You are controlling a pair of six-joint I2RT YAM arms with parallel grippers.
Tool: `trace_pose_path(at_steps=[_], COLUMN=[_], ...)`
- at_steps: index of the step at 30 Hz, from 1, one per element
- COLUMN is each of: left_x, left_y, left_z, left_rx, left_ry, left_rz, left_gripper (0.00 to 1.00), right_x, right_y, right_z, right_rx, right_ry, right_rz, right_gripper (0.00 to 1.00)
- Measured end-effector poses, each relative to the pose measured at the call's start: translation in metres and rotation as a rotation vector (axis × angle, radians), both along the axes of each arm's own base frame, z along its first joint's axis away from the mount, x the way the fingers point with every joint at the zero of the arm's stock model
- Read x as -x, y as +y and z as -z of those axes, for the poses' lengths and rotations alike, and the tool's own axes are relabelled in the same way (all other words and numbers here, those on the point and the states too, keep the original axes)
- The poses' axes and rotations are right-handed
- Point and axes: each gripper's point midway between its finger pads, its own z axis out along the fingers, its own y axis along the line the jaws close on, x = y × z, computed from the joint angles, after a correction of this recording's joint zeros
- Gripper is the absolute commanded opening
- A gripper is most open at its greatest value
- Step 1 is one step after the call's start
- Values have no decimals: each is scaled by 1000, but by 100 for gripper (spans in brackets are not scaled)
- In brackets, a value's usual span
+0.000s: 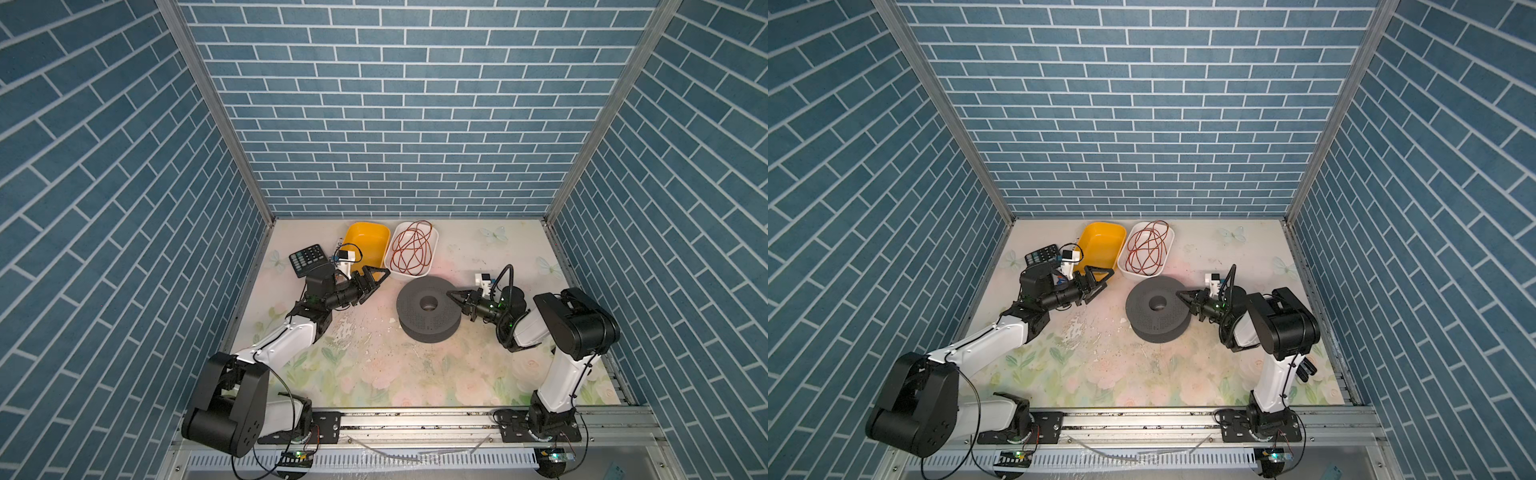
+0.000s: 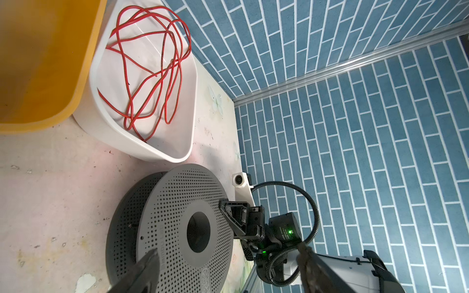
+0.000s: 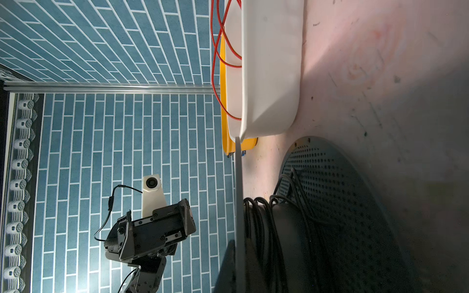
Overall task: Wrap the cables
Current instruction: 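Lower the gray spool flat onto the table with both grippers, then open both grippers and lift them away from the spool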
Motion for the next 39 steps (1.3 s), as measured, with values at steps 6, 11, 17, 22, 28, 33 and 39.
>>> trace_pose_path(at_steps=[6, 11, 17, 22, 28, 33, 39], left_x=[0, -1, -1, -1, 0, 1, 1], left_y=[1, 2, 4, 5, 6, 8, 9], left_z=[2, 2, 2, 3, 9, 18, 23], left_rx=[-3, -4, -2, -2, -17, -36, -66], left_ry=[7, 6, 8, 13, 29, 53, 60], left_rz=[-2, -5, -5, 0, 7, 8, 14], left_gripper=[91, 92, 92, 92, 94, 94, 95], right_x=[-1, -2, -4, -9, -20, -27, -36], right_y=[0, -1, -4, -12, -32, -56, -86], right_z=[3, 14, 20, 20, 20, 19, 14], right_rx=[0, 27, 46, 56, 64, 66, 82], right_ry=[-1, 5, -5, -19, -27, -25, -39], right_rz=[0, 4, 13, 38, 93, 159, 234], right_gripper=[11, 28, 52, 64, 78, 83, 87])
